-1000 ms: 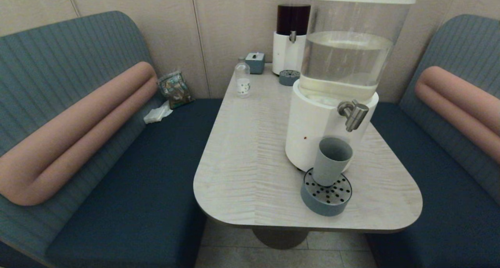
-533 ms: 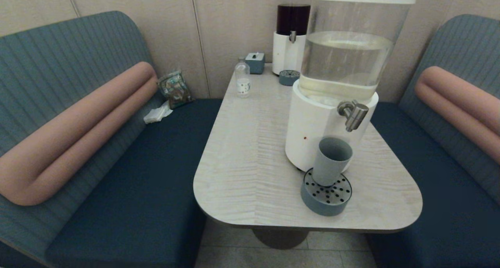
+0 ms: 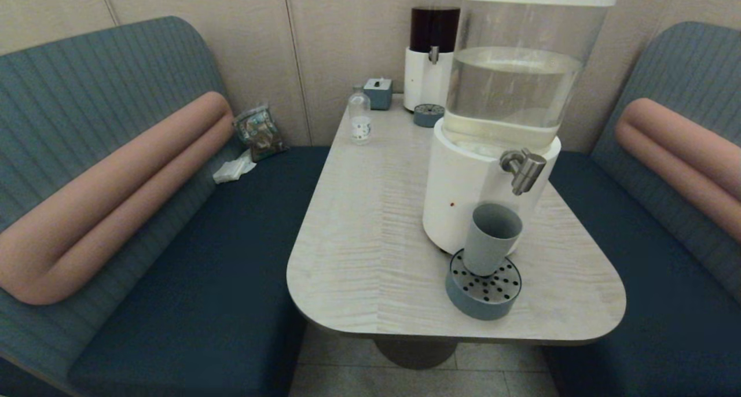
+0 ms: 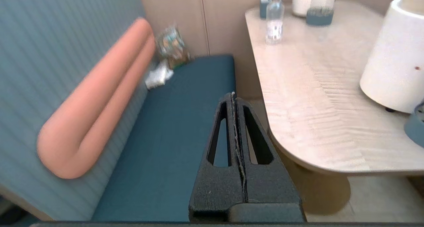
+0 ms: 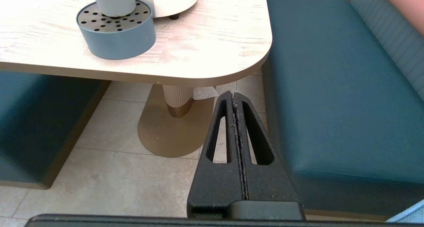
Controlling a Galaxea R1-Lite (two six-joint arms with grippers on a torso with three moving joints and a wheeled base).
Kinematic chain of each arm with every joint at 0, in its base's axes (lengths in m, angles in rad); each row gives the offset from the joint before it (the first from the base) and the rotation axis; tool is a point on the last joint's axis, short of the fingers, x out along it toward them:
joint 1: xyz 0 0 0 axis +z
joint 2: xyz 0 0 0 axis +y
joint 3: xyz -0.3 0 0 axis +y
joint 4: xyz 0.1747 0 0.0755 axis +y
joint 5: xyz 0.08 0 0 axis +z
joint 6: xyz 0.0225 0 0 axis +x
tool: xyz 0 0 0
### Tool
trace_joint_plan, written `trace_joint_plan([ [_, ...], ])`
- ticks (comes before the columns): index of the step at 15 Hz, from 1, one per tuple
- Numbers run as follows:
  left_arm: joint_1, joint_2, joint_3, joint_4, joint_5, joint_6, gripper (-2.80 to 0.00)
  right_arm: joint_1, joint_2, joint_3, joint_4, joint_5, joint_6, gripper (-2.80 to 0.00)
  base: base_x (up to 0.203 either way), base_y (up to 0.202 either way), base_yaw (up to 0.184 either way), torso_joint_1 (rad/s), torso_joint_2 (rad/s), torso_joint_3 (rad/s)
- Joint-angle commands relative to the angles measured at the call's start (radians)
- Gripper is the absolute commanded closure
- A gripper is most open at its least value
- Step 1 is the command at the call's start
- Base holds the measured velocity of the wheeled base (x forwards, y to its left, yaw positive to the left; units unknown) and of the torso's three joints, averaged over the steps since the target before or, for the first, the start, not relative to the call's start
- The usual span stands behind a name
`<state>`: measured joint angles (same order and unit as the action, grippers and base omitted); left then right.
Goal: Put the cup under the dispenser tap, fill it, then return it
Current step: Place the cup next to the water dispenser
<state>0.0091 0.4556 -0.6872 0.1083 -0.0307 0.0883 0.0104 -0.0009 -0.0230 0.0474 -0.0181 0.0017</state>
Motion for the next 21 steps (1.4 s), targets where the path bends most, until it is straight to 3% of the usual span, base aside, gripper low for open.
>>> trace_joint_plan([
  [1,0.000,0.248,-0.049,-0.036,-0.004,0.000,0.00,0.000,-0.002,0.000,0.000,0.000,0.000,0.00,0.000,0.000,0.000,0.000,0.00,0.000],
  [5,0.000,0.658,-0.129,-0.176,-0.024,0.014,0.00,0.000,-0.002,0.000,0.000,0.000,0.000,0.00,0.000,0.000,0.000,0.000,0.00,0.000],
  [7,0.000,0.865,-0.119,-0.316,-0.048,0.043,0.00,0.000,-0.002,0.000,0.000,0.000,0.000,0.00,0.000,0.000,0.000,0.000,0.00,0.000],
  [11,-0.045,1.174,0.025,-0.826,-0.125,0.071,0.00,0.000,-0.002,0.000,0.000,0.000,0.000,0.00,0.000,0.000,0.000,0.000,0.00,0.000],
  [13,-0.136,1.219,0.087,-0.973,-0.142,0.069,0.00,0.000,-0.002,0.000,0.000,0.000,0.000,0.00,0.000,0.000,0.000,0.000,0.00,0.000],
  [19,-0.457,1.217,0.117,-1.009,-0.120,-0.001,0.00,0.000,-0.002,0.000,0.000,0.000,0.000,0.00,0.000,0.000,0.000,0.000,0.00,0.000],
  [21,-0.555,1.261,0.121,-1.098,-0.064,-0.014,0.00,0.000,-0.002,0.000,0.000,0.000,0.000,0.00,0.000,0.000,0.000,0.000,0.00,0.000],
])
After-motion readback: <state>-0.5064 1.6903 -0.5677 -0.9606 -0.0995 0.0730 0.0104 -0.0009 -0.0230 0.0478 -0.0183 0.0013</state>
